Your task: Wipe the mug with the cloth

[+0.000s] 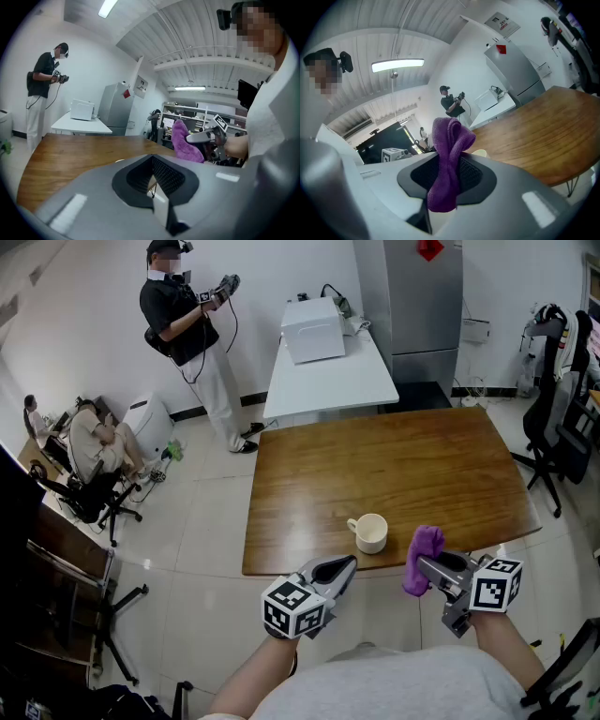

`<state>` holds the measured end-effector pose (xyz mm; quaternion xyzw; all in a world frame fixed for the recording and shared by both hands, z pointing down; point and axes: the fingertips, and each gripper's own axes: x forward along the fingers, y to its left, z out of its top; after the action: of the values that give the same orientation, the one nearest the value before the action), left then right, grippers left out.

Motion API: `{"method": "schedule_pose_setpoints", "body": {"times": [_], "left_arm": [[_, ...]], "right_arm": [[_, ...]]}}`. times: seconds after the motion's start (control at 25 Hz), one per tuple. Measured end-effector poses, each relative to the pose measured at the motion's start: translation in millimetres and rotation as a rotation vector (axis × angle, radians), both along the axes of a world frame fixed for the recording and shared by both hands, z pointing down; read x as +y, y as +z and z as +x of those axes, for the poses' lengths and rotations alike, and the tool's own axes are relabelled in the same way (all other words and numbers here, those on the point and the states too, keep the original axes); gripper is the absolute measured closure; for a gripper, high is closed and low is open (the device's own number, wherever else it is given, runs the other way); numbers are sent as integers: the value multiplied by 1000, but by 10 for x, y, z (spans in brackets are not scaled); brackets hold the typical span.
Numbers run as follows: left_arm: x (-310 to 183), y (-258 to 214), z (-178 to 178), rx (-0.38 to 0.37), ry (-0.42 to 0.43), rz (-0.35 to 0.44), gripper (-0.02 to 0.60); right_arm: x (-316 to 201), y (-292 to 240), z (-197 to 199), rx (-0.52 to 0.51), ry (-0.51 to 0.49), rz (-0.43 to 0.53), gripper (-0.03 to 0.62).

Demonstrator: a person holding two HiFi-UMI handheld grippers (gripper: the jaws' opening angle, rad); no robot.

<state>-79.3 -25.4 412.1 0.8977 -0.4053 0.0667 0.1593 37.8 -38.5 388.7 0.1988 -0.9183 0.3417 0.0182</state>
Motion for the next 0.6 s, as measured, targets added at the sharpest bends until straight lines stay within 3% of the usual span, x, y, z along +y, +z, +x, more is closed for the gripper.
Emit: {"method": "schedule_pose_setpoints", "body": {"times": [0.28,0.6], "left_arm": [[-307,200,-133,-32,80,26,536],[-950,898,-418,-178,98,-96,500]], "right_arm": [[-267,108,-142,8,2,-30,490],[-470,468,-174,35,-17,-97,490]]}}
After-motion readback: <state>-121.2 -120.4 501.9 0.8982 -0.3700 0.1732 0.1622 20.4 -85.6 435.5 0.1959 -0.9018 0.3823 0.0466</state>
